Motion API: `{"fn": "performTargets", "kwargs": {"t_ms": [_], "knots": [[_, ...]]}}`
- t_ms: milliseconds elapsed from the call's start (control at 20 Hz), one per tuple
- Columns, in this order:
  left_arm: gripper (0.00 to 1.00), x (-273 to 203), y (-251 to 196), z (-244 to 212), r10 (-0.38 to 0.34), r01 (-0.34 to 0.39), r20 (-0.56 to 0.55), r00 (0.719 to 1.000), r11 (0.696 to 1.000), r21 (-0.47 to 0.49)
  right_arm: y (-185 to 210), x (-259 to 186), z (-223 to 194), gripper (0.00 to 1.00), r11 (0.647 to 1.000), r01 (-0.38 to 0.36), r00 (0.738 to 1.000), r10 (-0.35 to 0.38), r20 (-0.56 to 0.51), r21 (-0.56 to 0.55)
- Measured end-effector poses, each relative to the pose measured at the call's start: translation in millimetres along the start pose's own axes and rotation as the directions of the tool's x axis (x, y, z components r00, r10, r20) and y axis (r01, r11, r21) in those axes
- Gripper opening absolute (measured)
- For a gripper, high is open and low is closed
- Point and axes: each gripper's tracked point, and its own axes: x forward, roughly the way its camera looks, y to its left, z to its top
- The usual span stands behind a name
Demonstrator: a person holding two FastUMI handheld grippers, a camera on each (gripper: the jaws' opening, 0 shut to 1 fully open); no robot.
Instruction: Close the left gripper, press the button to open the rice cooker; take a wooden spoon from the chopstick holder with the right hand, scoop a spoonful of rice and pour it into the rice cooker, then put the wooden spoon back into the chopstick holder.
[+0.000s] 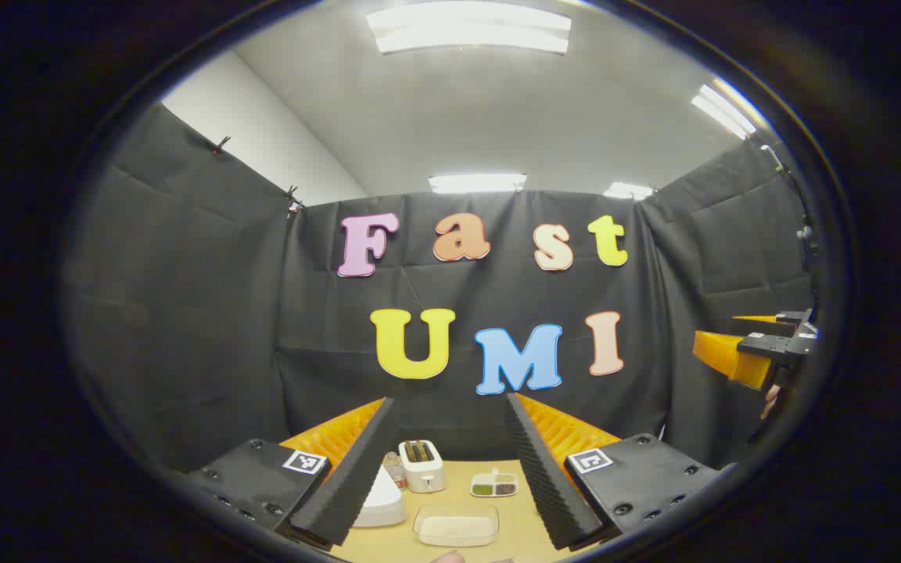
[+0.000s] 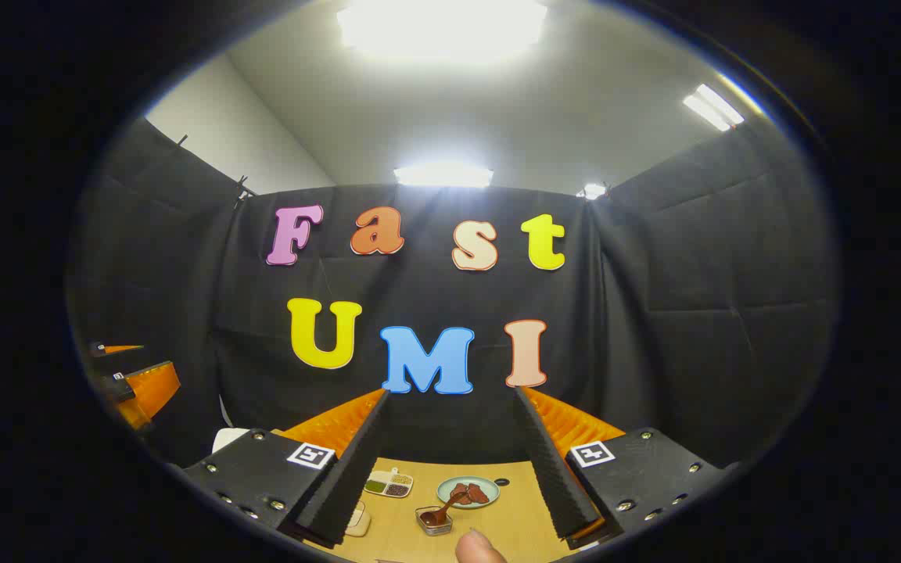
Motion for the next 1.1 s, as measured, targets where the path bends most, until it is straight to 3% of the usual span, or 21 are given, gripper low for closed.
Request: {"fn": "performTargets", "kwargs": {"t_ms": [400, 650, 700, 1100], "knots": [[0.96, -10.9, 13.2, 1.3, 0.064, -0.064, 0.015, 0.998, 0.998, 0.01, 15.6, 13.2, -5.6, 0.94, 0.998, -0.054, 0.999, 0.054, -0.001, 0.03], [0.93, -22.0, 26.0, 4.4, 0.119, -0.119, 0.02, 0.993, 0.993, 0.013, 30.9, 15.9, 0.9, 0.94, 0.995, -0.098, 0.995, 0.097, 0.037, 0.004], [0.96, -23.5, 25.2, 5.4, 0.124, -0.125, 0.022, 0.992, 0.992, 0.015, 32.7, 15.4, 1.1, 0.94, 0.994, -0.106, 0.993, 0.106, 0.045, -0.005], [0.93, -28.2, 19.2, -7.4, 0.176, -0.176, 0.006, 0.984, 0.984, 0.031, 35.4, 12.9, -7.4, 0.94, 0.985, -0.171, 0.984, 0.171, 0.046, 0.0]]}}
